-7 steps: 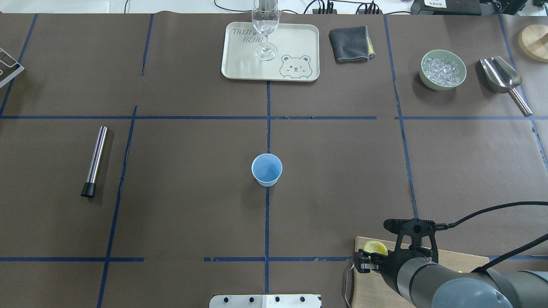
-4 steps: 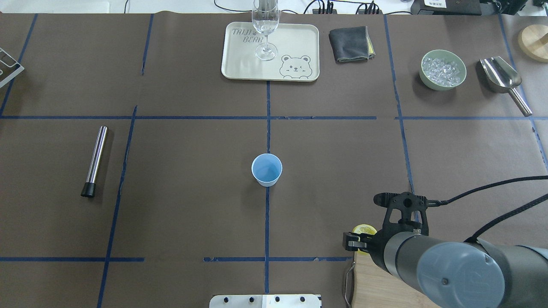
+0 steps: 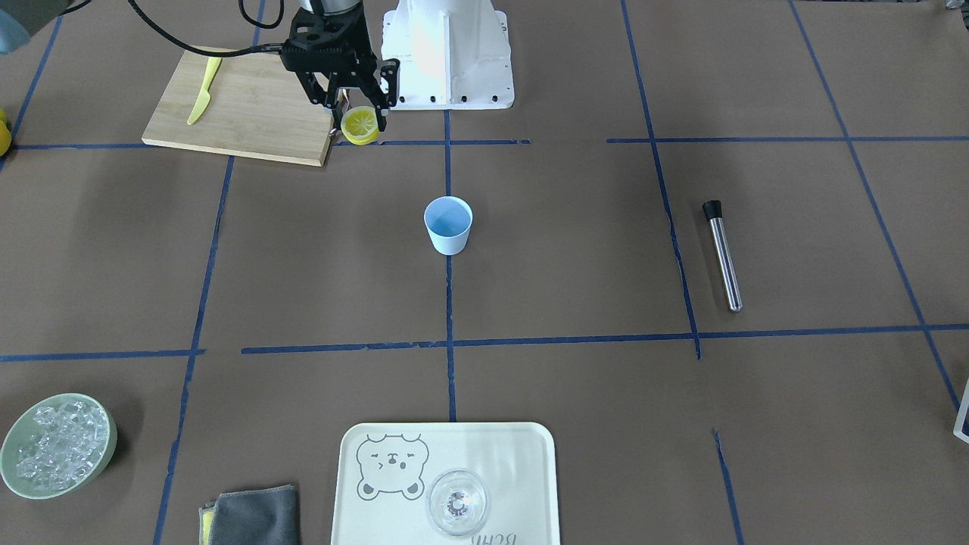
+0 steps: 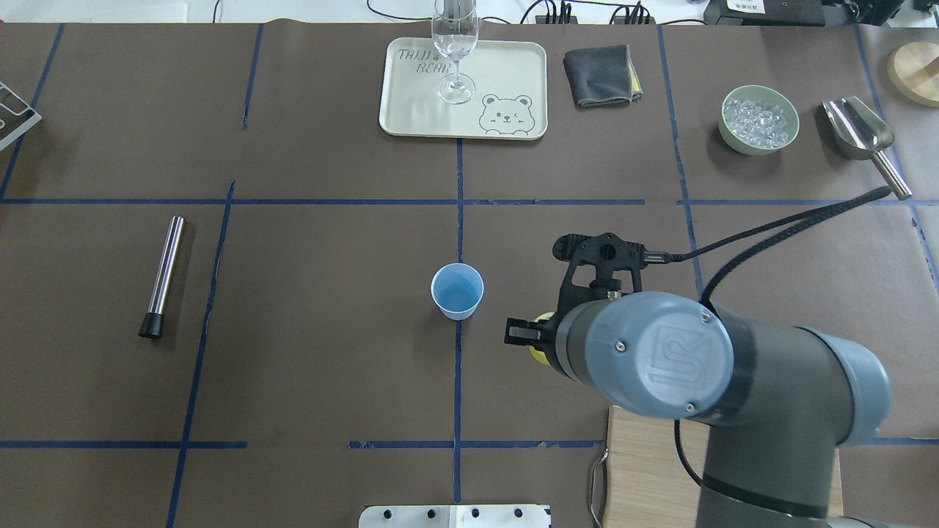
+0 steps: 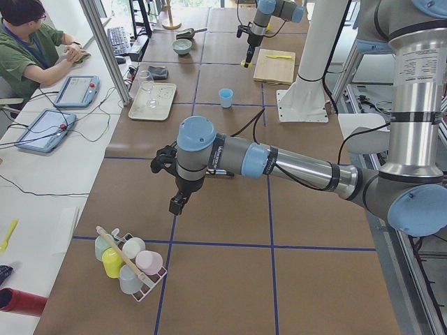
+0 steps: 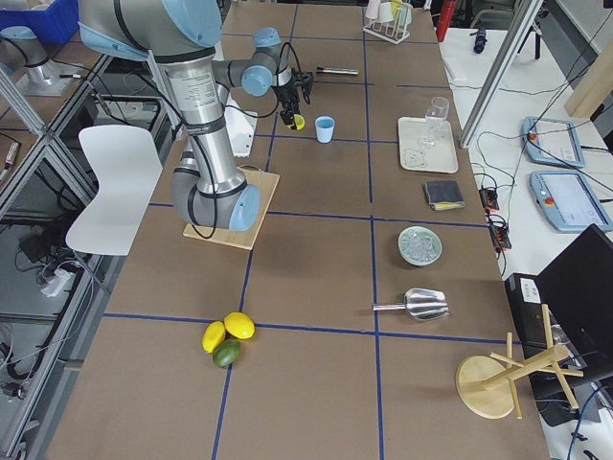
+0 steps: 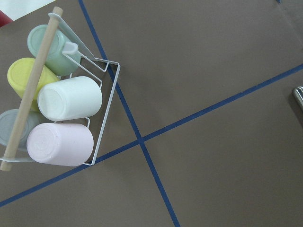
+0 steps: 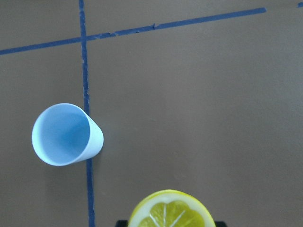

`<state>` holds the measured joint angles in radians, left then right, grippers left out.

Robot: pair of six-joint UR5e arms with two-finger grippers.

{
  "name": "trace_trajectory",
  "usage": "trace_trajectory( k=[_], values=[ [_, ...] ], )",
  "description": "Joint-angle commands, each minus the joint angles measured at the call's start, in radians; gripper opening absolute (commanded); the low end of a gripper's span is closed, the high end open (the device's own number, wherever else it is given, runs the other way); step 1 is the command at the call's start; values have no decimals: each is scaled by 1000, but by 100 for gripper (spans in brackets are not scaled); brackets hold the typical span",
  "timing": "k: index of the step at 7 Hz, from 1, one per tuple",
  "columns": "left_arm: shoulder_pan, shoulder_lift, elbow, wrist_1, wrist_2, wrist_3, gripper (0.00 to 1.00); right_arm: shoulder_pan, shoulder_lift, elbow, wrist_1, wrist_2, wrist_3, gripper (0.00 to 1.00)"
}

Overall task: Squeeze lemon into cup
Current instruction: 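Lift the lemon slice with the right gripper and carry it over the blue cup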

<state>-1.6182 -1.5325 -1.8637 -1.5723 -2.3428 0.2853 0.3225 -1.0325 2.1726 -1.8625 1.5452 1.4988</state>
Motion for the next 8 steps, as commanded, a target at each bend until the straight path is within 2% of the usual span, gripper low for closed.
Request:
trace_trajectory(
  k=[1,2,3,4,7,8],
  values=[
    [-3,2,0,0,0,0,100,59,179,-165,-21,16,-14,0],
    [-5,2,0,2,0,0,100,87,259,-251,-21,33,-15,0],
    [-5,2,0,2,0,-2,100,114,352,-384,-15,44,-17,0],
    [-5,2,0,2,0,0,100,119,394,-471,2,44,-17,0],
    [-5,2,1,2,0,0,100,107,381,-563,35,55,-23,0],
    [-5,2,1,2,0,0,100,92,365,-566,39,61,-37,0]
  ],
)
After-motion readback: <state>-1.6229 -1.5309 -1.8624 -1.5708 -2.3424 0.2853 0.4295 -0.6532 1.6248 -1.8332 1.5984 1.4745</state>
